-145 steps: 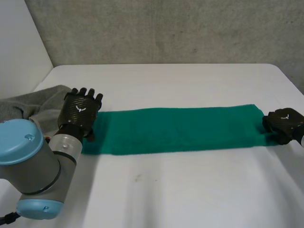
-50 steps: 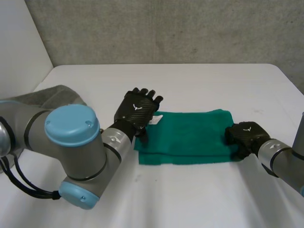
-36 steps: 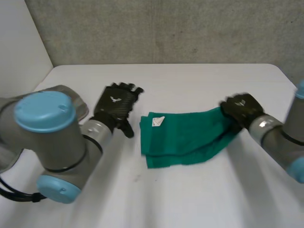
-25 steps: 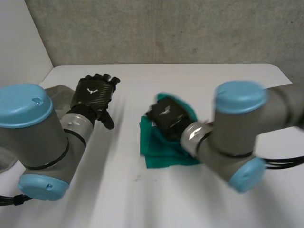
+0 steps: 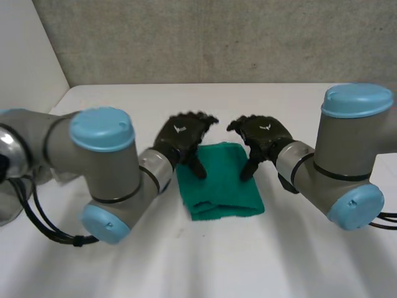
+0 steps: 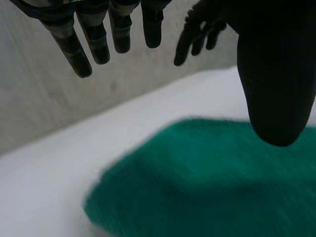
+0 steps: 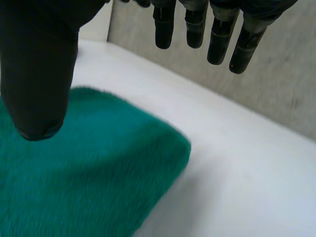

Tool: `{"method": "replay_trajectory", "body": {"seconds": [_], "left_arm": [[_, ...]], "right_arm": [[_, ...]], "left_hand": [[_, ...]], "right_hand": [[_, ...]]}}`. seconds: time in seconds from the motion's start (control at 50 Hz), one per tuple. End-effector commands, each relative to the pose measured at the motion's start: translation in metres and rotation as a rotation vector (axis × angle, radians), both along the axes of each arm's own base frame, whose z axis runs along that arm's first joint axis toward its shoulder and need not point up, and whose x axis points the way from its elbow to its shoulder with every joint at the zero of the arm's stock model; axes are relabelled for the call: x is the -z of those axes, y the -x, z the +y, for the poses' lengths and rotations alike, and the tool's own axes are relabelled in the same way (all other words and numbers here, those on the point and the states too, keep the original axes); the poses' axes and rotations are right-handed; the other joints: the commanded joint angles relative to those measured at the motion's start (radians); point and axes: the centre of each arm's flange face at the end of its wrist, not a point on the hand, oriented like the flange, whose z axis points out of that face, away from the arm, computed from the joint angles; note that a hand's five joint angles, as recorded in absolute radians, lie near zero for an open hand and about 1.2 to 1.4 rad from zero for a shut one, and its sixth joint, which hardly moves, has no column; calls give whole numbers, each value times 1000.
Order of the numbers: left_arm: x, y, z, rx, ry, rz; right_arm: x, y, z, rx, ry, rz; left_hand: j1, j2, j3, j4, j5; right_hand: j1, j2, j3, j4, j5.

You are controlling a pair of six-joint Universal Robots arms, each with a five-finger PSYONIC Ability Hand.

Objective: Fold the laundry.

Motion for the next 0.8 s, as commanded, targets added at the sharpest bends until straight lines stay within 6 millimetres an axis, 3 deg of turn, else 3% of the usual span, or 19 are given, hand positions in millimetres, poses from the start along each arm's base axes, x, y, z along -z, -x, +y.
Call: {"method": "replay_trajectory", "body": {"seconds": [0.02,0.18,0.26,0.4,0.52,0.56,0.64,0.8], "left_arm": [[35,-6,1,-24,-123,-102],[48,-17,0,-82,-130,-211],[53,-19,0,-72,-101,-294],[42,-14,4,-44,-59,-292],[-36,-13,3,-54,96,-159],[-60,-12,5,-27,142,-109],[-82,-5,12,79,179,-51],[-112,-9,30,243,186,-6]], "right_arm": [[37,-5,-4,-22,-94,85],[53,-5,-7,-50,-60,187],[48,-4,-7,-61,-30,210],[25,1,3,-61,7,180],[8,11,8,-12,88,123],[-4,26,6,63,114,85],[-6,48,8,144,78,39],[25,56,33,111,-40,62]], "left_hand": [[8,-2,-6,-2,-23],[5,-5,-9,-5,-26],[-4,-13,-18,-14,-35],[-18,-28,-33,-29,-49],[-19,-29,-33,-30,-50],[-19,-29,-33,-30,-50],[-18,-28,-33,-29,-49],[-18,-28,-33,-29,-49]], "right_hand": [[-26,-46,-40,-57,-67],[-26,-46,-40,-57,-67],[-26,-46,-40,-57,-67],[-26,-46,-40,-57,-67],[-26,-46,-40,-57,-67],[-26,-46,-40,-57,-67],[-26,-46,-40,-57,-67],[-26,-46,-40,-57,-67]]}}
